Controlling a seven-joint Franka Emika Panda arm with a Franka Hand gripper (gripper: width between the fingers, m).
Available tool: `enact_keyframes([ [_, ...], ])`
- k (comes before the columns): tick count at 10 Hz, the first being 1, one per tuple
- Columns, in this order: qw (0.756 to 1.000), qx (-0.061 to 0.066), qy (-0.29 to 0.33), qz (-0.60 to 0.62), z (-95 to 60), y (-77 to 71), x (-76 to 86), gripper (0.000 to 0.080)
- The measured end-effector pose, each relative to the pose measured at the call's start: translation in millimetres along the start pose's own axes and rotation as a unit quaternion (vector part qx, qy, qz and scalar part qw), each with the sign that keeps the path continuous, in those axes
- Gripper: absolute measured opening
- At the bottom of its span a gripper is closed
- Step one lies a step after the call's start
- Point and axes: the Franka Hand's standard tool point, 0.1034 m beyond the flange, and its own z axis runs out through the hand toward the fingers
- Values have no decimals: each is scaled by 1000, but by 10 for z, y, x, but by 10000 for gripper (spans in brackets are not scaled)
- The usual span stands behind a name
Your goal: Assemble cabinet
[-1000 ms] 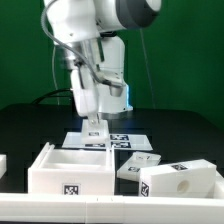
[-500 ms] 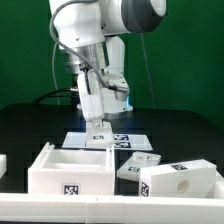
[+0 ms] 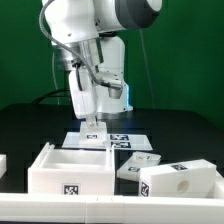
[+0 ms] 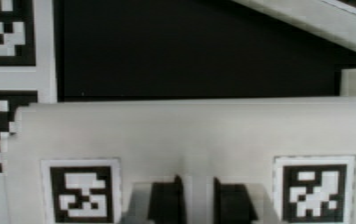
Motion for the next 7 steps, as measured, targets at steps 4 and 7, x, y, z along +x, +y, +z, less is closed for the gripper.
enact_keyframes([
  [4,1000,-6,-4,3,15,-60,-72,64],
  [7,1000,-5,-2,-6,19,-136,-77,64],
])
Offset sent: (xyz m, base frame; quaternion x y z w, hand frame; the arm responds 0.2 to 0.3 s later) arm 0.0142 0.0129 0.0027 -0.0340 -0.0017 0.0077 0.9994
